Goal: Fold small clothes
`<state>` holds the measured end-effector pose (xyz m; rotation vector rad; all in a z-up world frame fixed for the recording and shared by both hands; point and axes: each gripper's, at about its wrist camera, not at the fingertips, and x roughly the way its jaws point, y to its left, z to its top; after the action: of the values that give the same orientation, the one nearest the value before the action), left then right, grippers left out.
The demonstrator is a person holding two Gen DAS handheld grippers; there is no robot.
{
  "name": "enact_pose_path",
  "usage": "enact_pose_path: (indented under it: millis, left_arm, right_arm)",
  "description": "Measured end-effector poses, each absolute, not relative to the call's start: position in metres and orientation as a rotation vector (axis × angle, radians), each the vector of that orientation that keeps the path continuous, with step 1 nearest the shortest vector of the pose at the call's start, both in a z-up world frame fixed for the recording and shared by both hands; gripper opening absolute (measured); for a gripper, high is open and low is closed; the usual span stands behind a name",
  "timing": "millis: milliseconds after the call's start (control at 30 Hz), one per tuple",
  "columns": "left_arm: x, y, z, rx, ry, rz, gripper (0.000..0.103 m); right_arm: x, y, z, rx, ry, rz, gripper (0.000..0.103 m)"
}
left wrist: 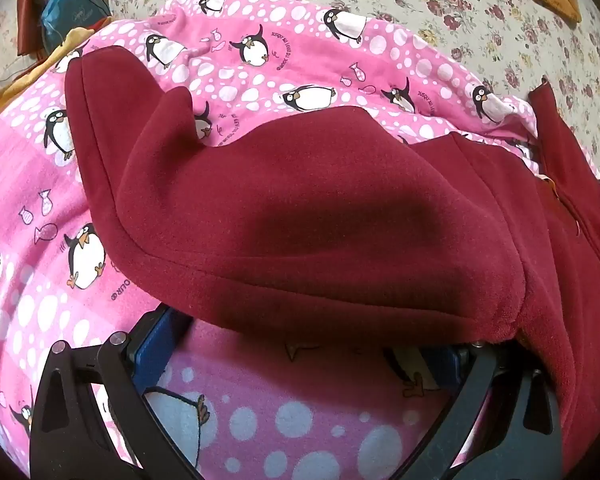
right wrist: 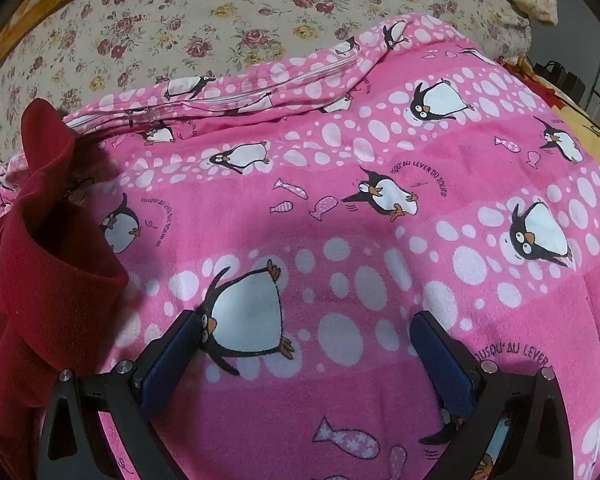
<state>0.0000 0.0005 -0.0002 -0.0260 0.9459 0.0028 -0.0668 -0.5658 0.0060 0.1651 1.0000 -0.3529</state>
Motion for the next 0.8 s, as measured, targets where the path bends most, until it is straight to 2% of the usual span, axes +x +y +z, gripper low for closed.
enact_pose_path:
  millis: [800]
  left_arm:
    - [-0.0009, 0.0007, -0.0002, -0.023, 0.944, 0.004, 0.103]
  right_arm:
    - [-0.0665, -0.5663, 0.0062, 0.165, 1.0, -0.353, 0.103]
